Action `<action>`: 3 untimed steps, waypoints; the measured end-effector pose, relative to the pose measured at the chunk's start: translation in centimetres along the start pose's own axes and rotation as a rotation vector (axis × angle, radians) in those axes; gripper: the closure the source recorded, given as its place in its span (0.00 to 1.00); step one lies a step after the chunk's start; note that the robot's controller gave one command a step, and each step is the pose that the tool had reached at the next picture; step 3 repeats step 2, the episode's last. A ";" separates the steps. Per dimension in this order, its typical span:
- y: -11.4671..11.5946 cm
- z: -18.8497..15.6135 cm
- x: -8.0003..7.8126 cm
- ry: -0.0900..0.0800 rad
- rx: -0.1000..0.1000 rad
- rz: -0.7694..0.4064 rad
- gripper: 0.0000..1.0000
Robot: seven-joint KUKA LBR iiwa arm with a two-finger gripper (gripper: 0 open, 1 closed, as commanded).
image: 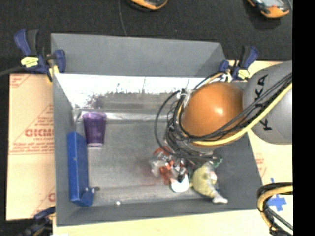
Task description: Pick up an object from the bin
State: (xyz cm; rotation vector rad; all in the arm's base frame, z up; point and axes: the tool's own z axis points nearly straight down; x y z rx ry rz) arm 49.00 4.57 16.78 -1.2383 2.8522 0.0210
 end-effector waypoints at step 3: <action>0.8 -7.5 0.1 0.000 -0.001 0.005 1.00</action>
Offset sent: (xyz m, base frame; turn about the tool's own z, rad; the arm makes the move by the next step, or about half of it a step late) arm -0.0093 0.0036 0.0747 0.0004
